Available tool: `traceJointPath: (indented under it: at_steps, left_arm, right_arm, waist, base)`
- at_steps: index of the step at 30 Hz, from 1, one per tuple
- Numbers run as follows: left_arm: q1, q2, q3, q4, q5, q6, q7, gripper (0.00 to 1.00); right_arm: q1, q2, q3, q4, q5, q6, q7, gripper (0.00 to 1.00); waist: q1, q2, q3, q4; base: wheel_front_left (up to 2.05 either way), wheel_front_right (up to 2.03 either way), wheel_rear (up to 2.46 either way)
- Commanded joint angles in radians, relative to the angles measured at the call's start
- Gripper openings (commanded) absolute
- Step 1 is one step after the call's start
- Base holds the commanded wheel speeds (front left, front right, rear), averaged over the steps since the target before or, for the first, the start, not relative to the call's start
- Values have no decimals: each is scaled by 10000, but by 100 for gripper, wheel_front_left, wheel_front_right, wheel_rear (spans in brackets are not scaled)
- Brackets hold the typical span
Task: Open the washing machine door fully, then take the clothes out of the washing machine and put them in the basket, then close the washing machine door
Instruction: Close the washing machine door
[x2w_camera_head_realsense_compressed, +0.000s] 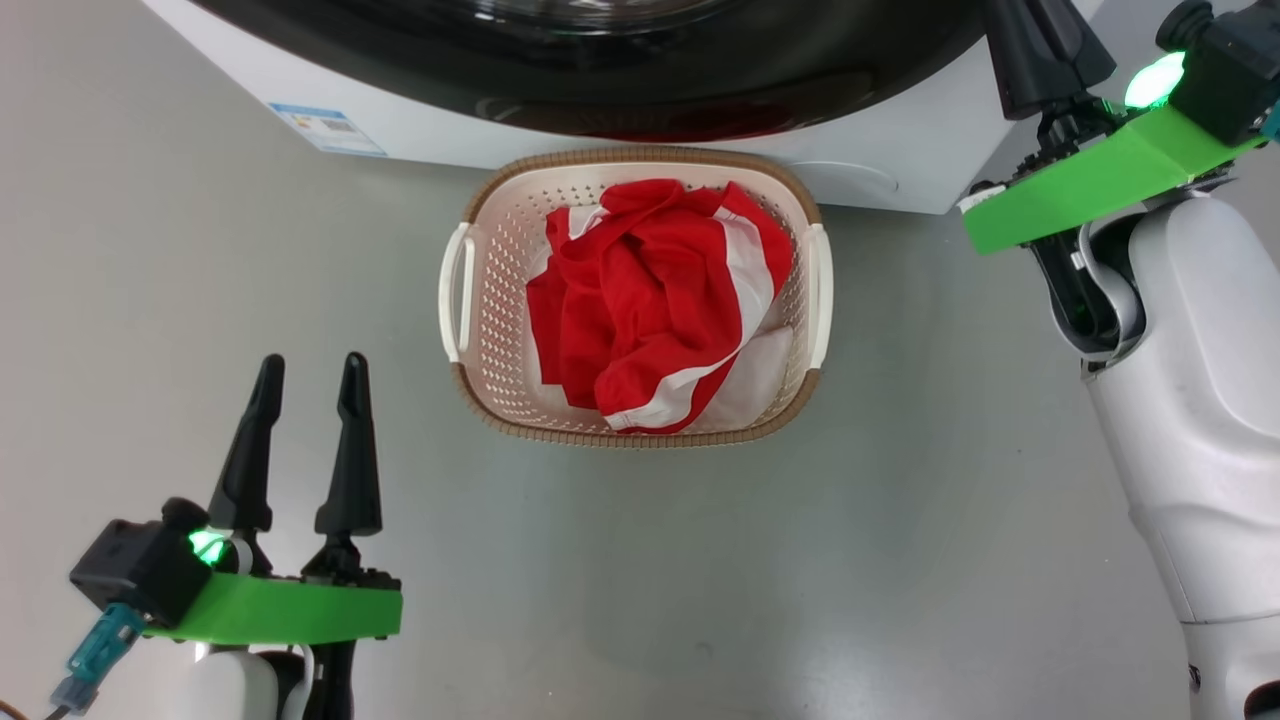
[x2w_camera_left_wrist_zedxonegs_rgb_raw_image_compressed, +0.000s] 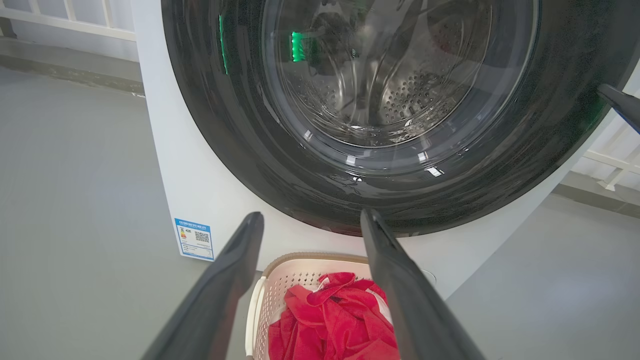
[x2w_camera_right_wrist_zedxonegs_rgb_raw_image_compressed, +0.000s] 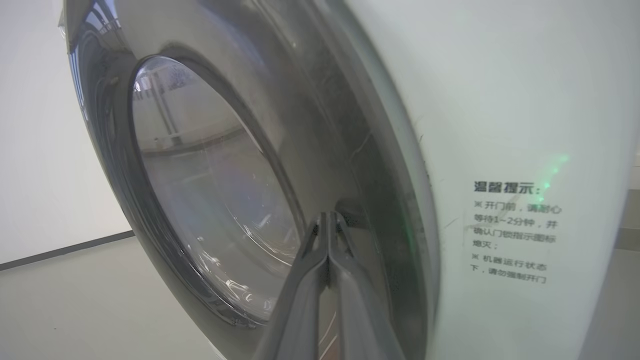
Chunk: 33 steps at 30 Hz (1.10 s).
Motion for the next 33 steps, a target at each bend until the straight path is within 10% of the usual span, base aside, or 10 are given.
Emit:
traceJointPath:
  at_steps: [1, 4, 6, 7, 33]
  left_arm:
    - [-128, 193, 367, -159, 5, -19, -80, 100]
    - [-99, 193, 442, -62, 90, -20, -80, 100]
    - [-85, 193, 451, 38, 227, -22, -80, 100]
    - [-71, 193, 505, 129, 353, -24, -80, 100]
    - [1045, 193, 1641, 746, 1073, -30, -80, 100]
  right_arm:
    - [222, 73, 101, -253, -22, -69, -34, 0]
    - [648, 102, 201, -316, 14, -69, -34, 3]
    - [959, 94, 241, -378, 11, -69, -34, 42]
    - [1272, 70, 305, -411, -1, -69, -34, 100]
    - [5175, 199, -464, -481, -74, -69, -34, 100]
  waist:
    - [0, 0, -72, -71]
    - [0, 0, -214, -227]
    - [0, 0, -309, -343]
    - [0, 0, -418, -474]
    - [0, 0, -2474, -2247]
  base:
    - [0, 0, 0]
    - [0, 0, 0]
    - [0, 0, 0]
    - [0, 0, 0]
    - [0, 0, 0]
